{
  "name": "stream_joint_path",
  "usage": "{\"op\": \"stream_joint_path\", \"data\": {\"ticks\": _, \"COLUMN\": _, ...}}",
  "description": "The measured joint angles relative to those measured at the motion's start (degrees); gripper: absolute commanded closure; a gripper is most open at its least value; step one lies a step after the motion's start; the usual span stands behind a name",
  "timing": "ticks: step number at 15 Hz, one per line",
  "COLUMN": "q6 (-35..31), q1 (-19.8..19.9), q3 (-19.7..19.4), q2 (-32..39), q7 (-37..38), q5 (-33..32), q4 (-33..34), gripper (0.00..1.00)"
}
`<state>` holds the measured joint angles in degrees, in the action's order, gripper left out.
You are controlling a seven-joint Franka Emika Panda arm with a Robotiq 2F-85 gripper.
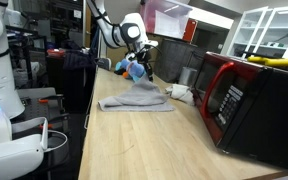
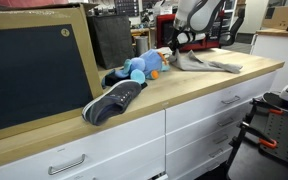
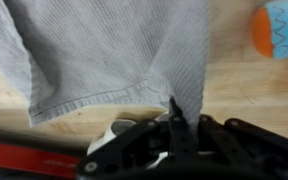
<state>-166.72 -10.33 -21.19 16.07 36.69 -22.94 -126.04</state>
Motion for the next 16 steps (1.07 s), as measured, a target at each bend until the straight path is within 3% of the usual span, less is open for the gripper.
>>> {"op": "stream_joint_path", "data": {"ticks": 7, "q6": -6.26, "q1": -1.24, "q3": -6.83, "q2": -5.2, "q7": 3.31, "q5": -9.53, "q4": -9.51, "gripper": 0.99}}
{"op": "stream_joint_path", "data": {"ticks": 16, "q6": -6.24, "q1": -1.34, "q3": -8.35, "q2": -12.24, "q7": 3.51, "q5": -12.57, "q4": -16.48, "gripper": 0.99}}
